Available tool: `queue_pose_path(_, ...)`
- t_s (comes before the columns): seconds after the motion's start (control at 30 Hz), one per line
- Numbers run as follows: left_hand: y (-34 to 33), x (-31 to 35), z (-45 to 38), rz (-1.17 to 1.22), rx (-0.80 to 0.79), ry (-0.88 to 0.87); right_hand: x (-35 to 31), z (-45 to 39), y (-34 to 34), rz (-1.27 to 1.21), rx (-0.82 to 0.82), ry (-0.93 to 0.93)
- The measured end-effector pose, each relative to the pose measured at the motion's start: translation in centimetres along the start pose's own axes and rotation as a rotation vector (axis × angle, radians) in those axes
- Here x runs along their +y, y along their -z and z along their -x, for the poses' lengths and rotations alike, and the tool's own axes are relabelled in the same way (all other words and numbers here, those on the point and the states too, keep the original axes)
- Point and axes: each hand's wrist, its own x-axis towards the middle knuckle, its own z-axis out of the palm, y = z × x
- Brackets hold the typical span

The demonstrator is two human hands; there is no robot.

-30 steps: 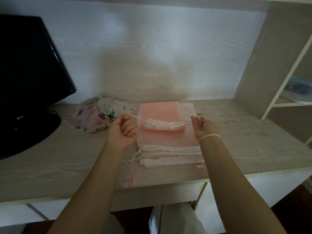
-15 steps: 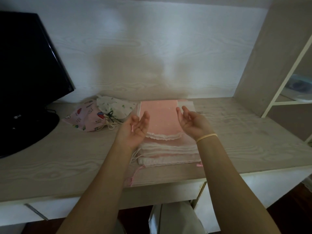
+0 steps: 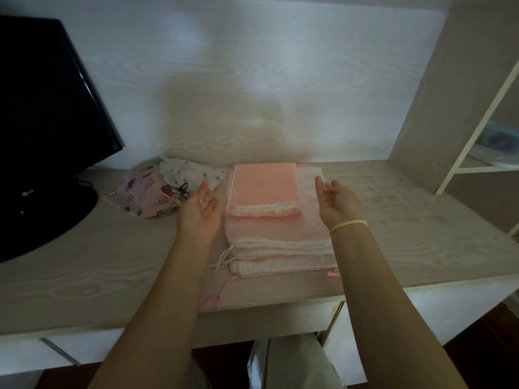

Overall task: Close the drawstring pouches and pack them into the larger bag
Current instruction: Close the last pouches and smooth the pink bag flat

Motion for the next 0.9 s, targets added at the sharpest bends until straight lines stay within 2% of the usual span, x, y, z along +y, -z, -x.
queue_pose_path(0.13,-0.1,-0.2,0.2,-0.36,0.137,-0.189,0.0,-0.6,1.0,0.276,0.141,0.151)
queue_pose_path(0.2,-0.6,-0.5,0.7,-0.676,0.15,-0.34,0.8,-0.8,1.3,0.44,0.142,0.251)
queue_pose_path(0.27,-1.0,-1.2,1.5,-1.167,0.04,-0.527,2.0,-0.7,1.2,0.889,0.108,0.46)
queue_pose_path(0.33,-1.1,-1.6,1.3,-1.635,-0.117,-0.655,2.8,-0.4,0.9,1.413,-0.015,0.621)
queue_pose_path(0.43,-0.8,-1.4,0.0,-2.097,-0.179,-0.754,3.1,0.0,0.3,1.963,-0.216,0.598)
queue_pose_path(0.5,-0.6,-1.2,-0.4,-2.234,-0.18,-0.829,3.5,0.3,0.0,2.253,-0.27,0.507)
queue_pose_path(0.57,-0.6,-1.2,-0.4,-2.311,-0.182,-0.931,3.9,0.6,0.0,2.406,-0.279,0.491)
queue_pose_path(0.7,-0.4,-1.2,-0.4,-2.382,-0.184,-0.99,4.2,0.4,0.3,2.36,-0.231,0.49)
queue_pose_path(0.83,0.1,-1.6,-0.1,-2.36,-0.139,-1.004,4.6,0.1,0.6,2.415,-0.236,0.675)
queue_pose_path(0.9,0.5,-1.6,-0.1,-2.355,-0.151,-0.96,4.3,-0.4,0.8,2.395,-0.237,0.694)
